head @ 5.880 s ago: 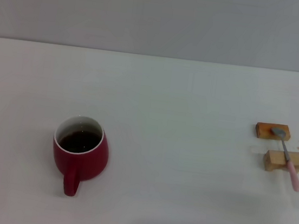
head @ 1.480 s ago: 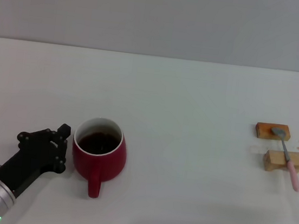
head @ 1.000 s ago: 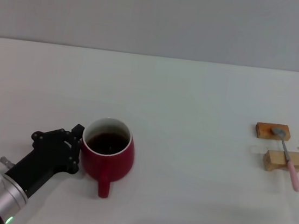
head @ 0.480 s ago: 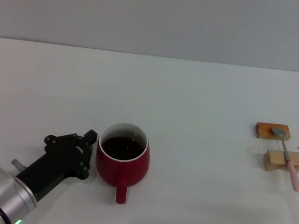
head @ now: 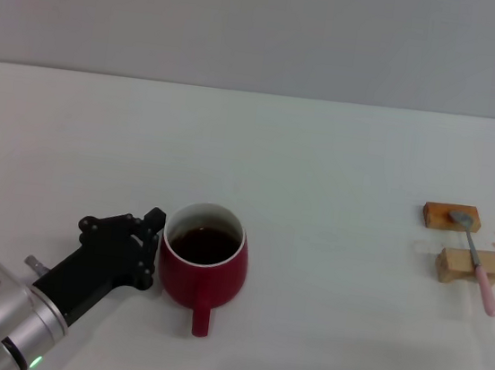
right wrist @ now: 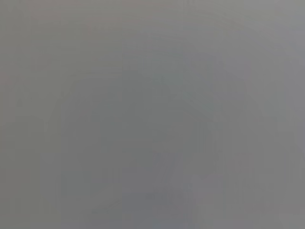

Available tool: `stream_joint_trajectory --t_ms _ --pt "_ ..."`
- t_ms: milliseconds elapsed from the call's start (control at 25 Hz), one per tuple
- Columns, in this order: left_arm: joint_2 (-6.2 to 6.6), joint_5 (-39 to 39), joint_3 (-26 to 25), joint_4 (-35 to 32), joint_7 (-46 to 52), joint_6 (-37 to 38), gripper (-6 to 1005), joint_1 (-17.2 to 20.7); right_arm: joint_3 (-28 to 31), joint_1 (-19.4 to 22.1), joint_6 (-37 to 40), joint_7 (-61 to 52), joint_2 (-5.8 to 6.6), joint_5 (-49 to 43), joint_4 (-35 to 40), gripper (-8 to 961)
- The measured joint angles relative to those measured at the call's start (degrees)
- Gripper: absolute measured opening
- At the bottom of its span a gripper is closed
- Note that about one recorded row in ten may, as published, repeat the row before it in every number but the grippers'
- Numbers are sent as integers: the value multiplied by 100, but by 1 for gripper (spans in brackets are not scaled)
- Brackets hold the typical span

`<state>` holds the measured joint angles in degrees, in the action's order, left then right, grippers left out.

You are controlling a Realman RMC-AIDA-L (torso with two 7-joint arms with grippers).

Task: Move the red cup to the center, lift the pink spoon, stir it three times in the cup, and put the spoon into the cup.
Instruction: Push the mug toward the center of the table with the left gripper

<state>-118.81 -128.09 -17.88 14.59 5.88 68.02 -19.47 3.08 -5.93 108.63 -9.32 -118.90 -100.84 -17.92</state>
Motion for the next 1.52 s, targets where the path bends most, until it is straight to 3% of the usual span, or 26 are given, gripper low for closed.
stream_joint_trajectory --t_ms 480,1000,1520 --pt "-1 -1 29 28 0 -70 -2 62 -51 -6 52 0 -1 -15 -2 733" --pt "19 8 69 402 -24 64 -2 504 -71 -19 62 0 8 -16 -12 734" --pt "6 6 136 631 -147 -125 -1 297 -71 -70 27 0 8 -14 1 735"
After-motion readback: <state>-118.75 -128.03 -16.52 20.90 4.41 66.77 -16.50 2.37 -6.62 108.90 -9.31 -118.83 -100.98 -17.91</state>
